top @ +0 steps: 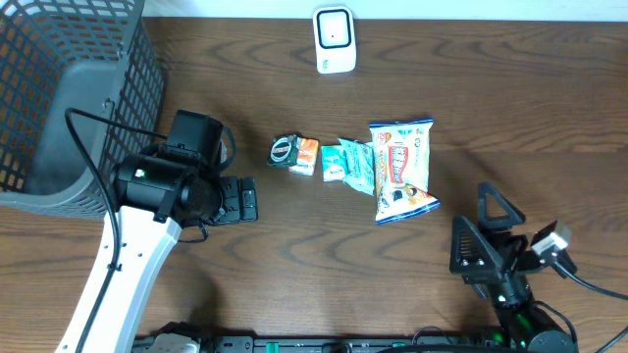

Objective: Scan the item barcode

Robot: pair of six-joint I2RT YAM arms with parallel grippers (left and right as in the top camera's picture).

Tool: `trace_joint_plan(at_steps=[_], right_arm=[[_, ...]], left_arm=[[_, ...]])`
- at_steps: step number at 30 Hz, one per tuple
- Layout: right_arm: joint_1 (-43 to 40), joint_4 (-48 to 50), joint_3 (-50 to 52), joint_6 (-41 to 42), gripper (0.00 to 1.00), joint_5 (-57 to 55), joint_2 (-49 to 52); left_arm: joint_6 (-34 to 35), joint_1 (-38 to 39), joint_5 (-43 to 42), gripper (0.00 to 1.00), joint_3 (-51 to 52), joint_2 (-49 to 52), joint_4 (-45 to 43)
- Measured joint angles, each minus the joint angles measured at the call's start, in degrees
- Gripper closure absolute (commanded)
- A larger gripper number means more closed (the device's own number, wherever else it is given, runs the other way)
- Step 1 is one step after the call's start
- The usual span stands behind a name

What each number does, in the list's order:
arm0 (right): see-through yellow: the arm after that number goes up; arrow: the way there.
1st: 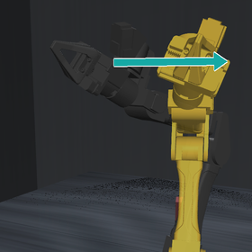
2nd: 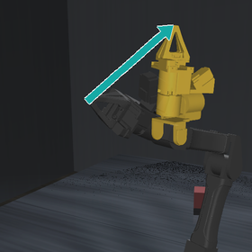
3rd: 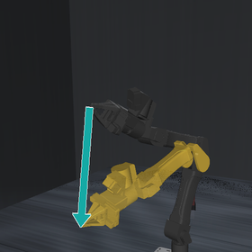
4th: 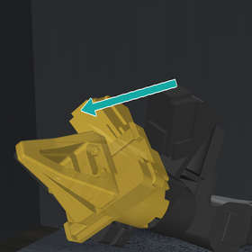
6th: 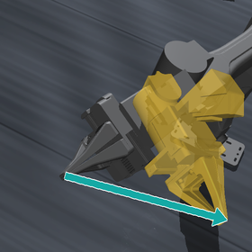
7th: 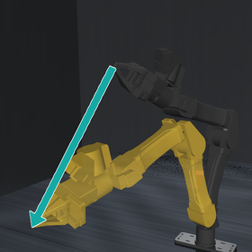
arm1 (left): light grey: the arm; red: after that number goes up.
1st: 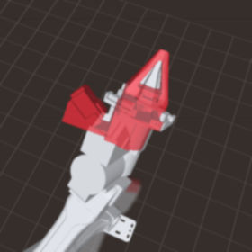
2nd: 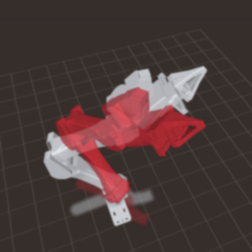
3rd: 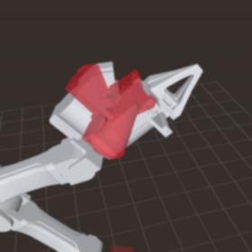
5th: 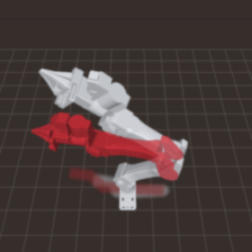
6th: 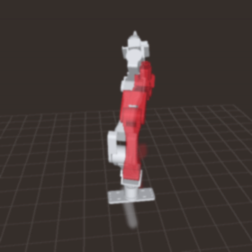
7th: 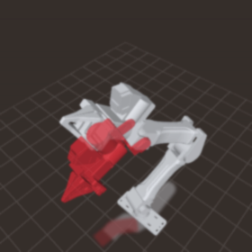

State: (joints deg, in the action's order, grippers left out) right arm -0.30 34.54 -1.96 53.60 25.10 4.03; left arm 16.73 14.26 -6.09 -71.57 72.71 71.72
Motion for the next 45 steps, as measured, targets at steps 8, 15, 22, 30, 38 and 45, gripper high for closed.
trace_joint_plan(at_steps=[8, 15, 22, 30, 38, 45], right_arm=[[0.0, -13.6, -16.7, -11.9, 0.01, 1.2, 7.6], [0.0, -26.7, -35.3, -25.2, 0.01, 10.1, 25.7], [2.0, -38.1, -49.7, -32.9, 0.01, 15.3, 40.9], [9.0, -55.2, -61.8, -41.3, 0.01, 14.5, 54.5], [15.6, -72.1, -70.3, -48.6, 0.01, 1.7, 67.5], [15.6, -75.5, -71.1, -49.9, 0.01, -3.8, 74.5]], left_arm=[[0.0, 0.0, 0.0, 0.02, 0.0, 0.0, 0.0], [0.0, 0.0, 0.0, 0.02, 0.0, 0.1, 0.0], [0.0, 0.0, 0.0, 0.03, 0.0, 0.1, 0.0], [0.0, 0.0, 0.0, 0.02, 0.0, 0.1, 0.0], [0.0, 0.0, 0.0, 0.02, 0.0, 0.1, 0.0], [0.0, 0.0, 0.0, 0.02, 0.0, 0.1, 0.0]])
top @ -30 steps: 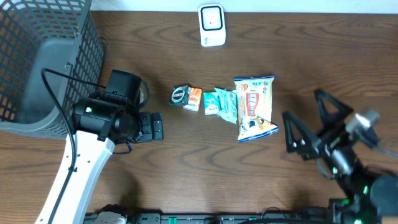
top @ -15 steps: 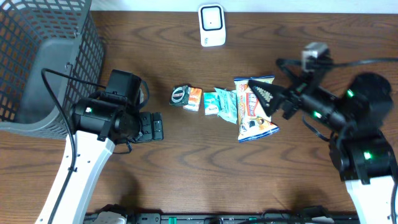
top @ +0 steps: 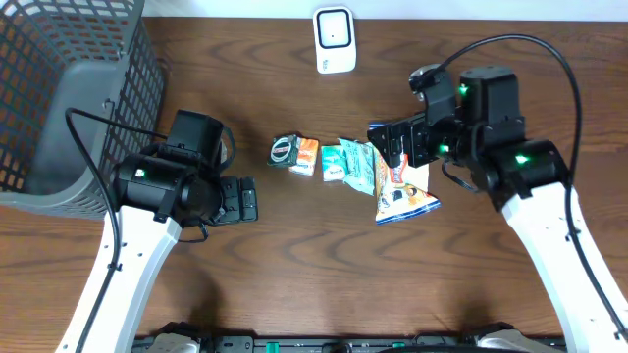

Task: Scan the item barcode
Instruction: 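Move the right gripper to the yellow packet and grasp it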

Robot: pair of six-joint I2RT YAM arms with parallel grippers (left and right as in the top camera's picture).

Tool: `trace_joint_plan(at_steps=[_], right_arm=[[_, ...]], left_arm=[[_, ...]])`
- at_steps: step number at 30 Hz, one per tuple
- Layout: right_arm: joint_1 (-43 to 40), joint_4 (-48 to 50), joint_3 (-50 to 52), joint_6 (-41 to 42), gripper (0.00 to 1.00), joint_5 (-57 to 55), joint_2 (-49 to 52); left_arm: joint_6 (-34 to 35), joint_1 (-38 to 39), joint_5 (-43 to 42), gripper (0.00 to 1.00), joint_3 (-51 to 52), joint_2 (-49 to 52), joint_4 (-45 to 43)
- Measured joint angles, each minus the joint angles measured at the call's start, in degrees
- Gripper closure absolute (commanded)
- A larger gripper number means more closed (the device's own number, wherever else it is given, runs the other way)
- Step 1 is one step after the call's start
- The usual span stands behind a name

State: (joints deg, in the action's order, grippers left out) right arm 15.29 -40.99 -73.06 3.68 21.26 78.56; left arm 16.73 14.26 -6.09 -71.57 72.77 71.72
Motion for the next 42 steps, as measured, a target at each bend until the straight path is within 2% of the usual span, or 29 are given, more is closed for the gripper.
trace_joint_plan(at_steps=[9, 15, 16, 17, 20, 22, 24, 36, 42], right_arm=[[0.0, -4.5, -0.1, -0.4, 0.01, -2.2, 2.2], [0.0, -3.6, 0.1, -0.3, 0.01, -8.6, 3.2], [0.0, -3.3, 0.1, -0.3, 0.09, -9.3, 3.8], [0.0, -3.1, 0.1, -0.3, 0.28, -9.6, 4.5], [0.0, -2.9, 0.2, -0.1, 0.68, -10.7, 7.8], [0.0, -2.8, 0.2, 0.4, 0.87, -11.0, 10.3], [0.0, -2.0, 0.4, 1.5, 0.99, -11.3, 13.1], [0.0, -0.9, 0.5, 5.2, 0.99, -12.5, 26.2], [-0.3, -1.2, 0.5, 8.8, 0.99, -20.2, 30.9]], left_arm=[[0.0, 0.0, 0.0, 0.03, 0.0, 0.0, 0.0], [0.0, 0.0, 0.0, 0.02, 0.0, 0.0, 0.0], [0.0, 0.0, 0.0, 0.02, 0.0, 0.0, 0.0], [0.0, 0.0, 0.0, 0.02, 0.0, 0.0, 0.0], [0.0, 0.0, 0.0, 0.02, 0.0, 0.0, 0.0], [0.0, 0.0, 0.0, 0.02, 0.0, 0.0, 0.0], [0.0, 0.0, 0.0, 0.02, 0.0, 0.0, 0.0], [0.0, 0.0, 0.0, 0.02, 0.0, 0.0, 0.0], [0.0, 0.0, 0.0, 0.02, 0.0, 0.0, 0.0]])
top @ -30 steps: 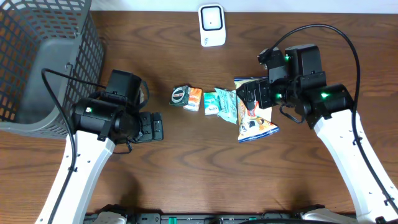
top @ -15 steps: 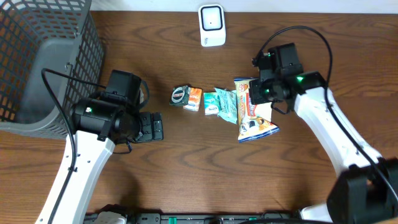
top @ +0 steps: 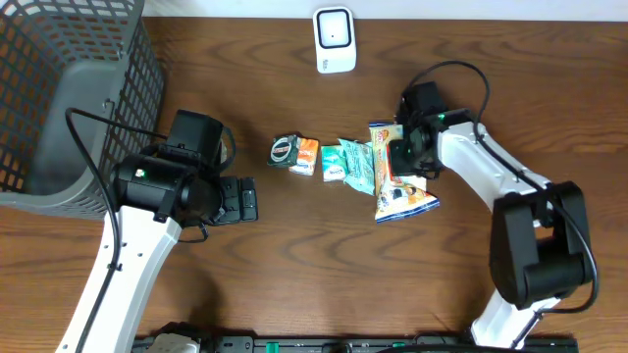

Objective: Scan the item barcode

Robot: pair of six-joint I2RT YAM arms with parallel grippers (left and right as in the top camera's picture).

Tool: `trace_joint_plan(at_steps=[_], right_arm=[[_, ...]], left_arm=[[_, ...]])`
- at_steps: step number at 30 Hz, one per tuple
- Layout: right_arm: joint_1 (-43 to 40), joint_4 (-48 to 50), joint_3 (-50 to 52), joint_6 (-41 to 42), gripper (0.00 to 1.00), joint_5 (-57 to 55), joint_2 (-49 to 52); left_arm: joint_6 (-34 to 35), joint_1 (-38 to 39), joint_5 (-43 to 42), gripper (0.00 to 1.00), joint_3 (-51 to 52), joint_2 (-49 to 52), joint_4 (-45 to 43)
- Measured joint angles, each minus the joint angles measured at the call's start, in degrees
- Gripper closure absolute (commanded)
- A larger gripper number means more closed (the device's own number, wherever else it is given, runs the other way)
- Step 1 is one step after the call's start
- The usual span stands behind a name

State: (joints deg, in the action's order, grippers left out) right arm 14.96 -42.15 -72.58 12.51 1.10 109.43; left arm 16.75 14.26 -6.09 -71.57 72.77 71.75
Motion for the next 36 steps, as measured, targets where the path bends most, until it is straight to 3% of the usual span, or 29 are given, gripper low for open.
trace_joint_plan(at_steps=[7, 12, 22, 36], right_arm=[[-1.0, -9.9, -3.6, 2.0, 0.99, -6.4, 0.3], [-1.1, -15.0, -10.6, 2.2, 0.99, -3.8, -1.8], [3.4, -11.9, -10.7, 2.1, 0.99, 5.4, -5.1], [6.1, 0.3, 4.2, 7.0, 0.99, -4.0, -4.9]], left_arm=[[0.0, 0.0, 0.0, 0.02, 0.0, 0.0, 0.0], [0.0, 0.0, 0.0, 0.02, 0.0, 0.0, 0.0], [0.0, 0.0, 0.0, 0.02, 0.0, 0.0, 0.0], [0.0, 0.0, 0.0, 0.02, 0.0, 0.0, 0.0]])
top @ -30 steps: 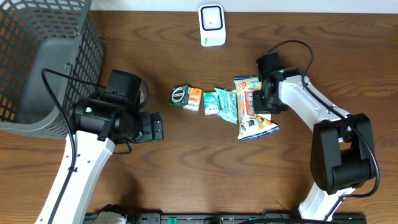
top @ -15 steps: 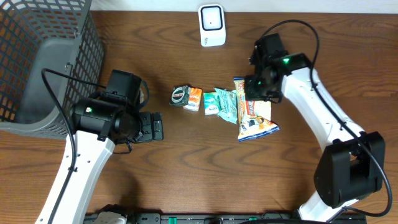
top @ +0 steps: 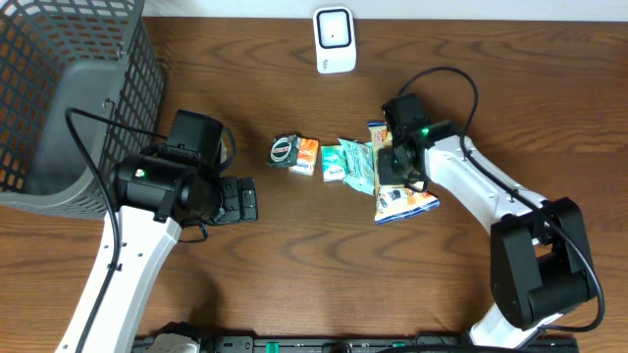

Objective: Scan the item barcode

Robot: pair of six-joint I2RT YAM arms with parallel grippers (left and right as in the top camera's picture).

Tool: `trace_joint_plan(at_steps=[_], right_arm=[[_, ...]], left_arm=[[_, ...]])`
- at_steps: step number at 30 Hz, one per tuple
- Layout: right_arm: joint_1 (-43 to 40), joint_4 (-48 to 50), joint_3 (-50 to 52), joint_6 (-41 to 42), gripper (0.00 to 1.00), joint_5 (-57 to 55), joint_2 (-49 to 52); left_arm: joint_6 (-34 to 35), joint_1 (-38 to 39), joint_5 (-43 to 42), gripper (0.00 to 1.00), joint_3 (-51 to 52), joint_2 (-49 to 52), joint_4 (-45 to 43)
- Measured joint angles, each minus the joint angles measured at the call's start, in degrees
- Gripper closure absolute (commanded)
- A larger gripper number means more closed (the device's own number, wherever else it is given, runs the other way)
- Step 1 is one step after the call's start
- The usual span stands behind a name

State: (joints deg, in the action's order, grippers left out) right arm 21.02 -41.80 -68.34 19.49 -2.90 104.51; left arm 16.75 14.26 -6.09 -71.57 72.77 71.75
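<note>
A white, blue and orange snack bag lies flat at the table's middle right. My right gripper is pressed down onto its upper half, next to a teal packet. The wrist hides the fingers, so their state is unclear. The white barcode scanner stands at the far edge, above the row of items. Well to the left, my left gripper hovers low with its fingers apart and nothing between them.
A grey mesh basket fills the far left corner. A small orange and white packet and a round black and white item lie left of the teal packet.
My right gripper has shifted slightly left and toward the near side, lower on the snack bag. The bag and the other items lie where they were. The left arm has not moved.
At first my right arm was folded at the near right edge, far from the items. Then it was reaching over the snack bag from the right. Later its gripper was down on the bag's top, and now sits a little further left on it.
</note>
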Motion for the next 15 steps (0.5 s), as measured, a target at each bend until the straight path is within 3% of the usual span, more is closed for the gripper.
trace_joint_plan(at_steps=[9, 15], right_arm=[[-1.1, -12.2, -6.4, 0.5, 0.99, -4.3, 0.0], [-0.4, -10.2, -12.5, -0.6, 0.98, 1.2, -1.0]], left_arm=[[0.0, 0.0, 0.0, 0.02, 0.0, 0.0, 0.0], [0.0, 0.0, 0.0, 0.02, 0.0, 0.0, 0.0]])
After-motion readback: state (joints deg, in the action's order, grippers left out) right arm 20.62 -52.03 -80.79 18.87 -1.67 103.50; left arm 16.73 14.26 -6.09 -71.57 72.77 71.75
